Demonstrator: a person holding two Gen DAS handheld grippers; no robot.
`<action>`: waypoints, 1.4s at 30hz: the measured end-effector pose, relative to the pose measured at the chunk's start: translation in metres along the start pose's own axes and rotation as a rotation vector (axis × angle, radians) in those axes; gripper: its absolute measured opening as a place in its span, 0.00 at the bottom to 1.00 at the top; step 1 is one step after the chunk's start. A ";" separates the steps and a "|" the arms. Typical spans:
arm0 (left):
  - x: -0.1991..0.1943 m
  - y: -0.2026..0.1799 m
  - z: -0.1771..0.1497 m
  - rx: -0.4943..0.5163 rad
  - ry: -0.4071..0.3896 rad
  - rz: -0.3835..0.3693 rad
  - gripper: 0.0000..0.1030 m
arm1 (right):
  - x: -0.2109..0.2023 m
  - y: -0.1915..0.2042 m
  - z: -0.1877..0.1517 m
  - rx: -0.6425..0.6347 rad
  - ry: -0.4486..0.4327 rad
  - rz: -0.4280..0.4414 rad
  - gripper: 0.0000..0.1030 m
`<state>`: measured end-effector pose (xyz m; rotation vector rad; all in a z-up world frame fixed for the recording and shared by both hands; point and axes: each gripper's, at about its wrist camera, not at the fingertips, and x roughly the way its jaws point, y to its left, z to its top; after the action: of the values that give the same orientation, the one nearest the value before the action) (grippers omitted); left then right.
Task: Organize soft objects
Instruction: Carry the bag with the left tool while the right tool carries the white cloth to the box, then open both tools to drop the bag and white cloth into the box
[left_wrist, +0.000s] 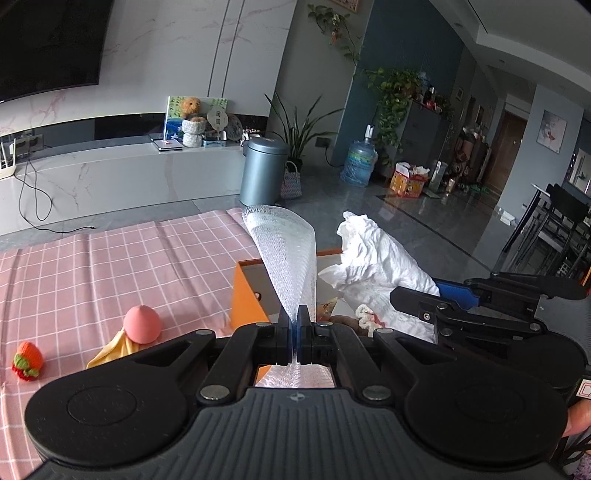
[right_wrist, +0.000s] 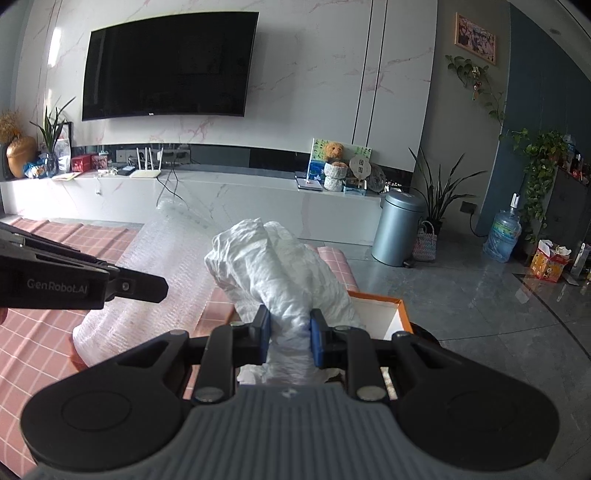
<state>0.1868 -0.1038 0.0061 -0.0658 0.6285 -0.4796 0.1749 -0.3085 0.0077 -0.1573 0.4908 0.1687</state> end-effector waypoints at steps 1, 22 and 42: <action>0.005 -0.001 0.001 0.006 0.006 0.000 0.01 | 0.005 -0.003 0.001 -0.005 0.006 -0.004 0.20; 0.103 -0.002 0.010 0.094 0.201 0.005 0.03 | 0.126 -0.039 -0.002 -0.060 0.197 0.034 0.20; 0.123 -0.013 0.008 0.174 0.252 0.018 0.37 | 0.156 -0.031 -0.021 -0.120 0.298 0.044 0.40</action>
<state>0.2727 -0.1716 -0.0531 0.1676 0.8304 -0.5279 0.3070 -0.3235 -0.0823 -0.2917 0.7821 0.2196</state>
